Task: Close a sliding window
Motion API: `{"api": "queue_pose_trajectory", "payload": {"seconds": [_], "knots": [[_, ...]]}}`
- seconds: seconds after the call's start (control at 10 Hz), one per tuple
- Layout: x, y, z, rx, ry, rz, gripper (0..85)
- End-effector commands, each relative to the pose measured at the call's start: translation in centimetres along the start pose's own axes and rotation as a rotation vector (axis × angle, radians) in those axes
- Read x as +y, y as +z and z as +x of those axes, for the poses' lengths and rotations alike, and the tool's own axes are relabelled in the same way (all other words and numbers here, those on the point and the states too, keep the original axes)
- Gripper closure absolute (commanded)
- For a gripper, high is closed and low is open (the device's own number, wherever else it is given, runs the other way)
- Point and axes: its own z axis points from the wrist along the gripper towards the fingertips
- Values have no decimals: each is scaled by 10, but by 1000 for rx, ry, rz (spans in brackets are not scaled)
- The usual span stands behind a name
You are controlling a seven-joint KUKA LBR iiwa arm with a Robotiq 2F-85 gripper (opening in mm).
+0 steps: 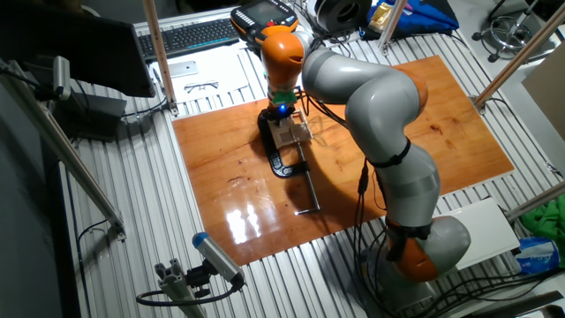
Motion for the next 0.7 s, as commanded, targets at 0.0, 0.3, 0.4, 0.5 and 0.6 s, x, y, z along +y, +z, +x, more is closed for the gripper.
{"api": "queue_pose_trajectory", "payload": {"seconds": [0.0, 0.3, 0.4, 0.5, 0.6], "knots": [[0, 0, 0, 0, -6, 0, 850], [-1, 1, -1, 8, -32, -4, 850], [-2, 2, -1, 10, -32, -7, 850], [-3, 4, -1, 10, -32, -10, 850], [-3, 4, -1, 12, -32, -15, 850]]}}
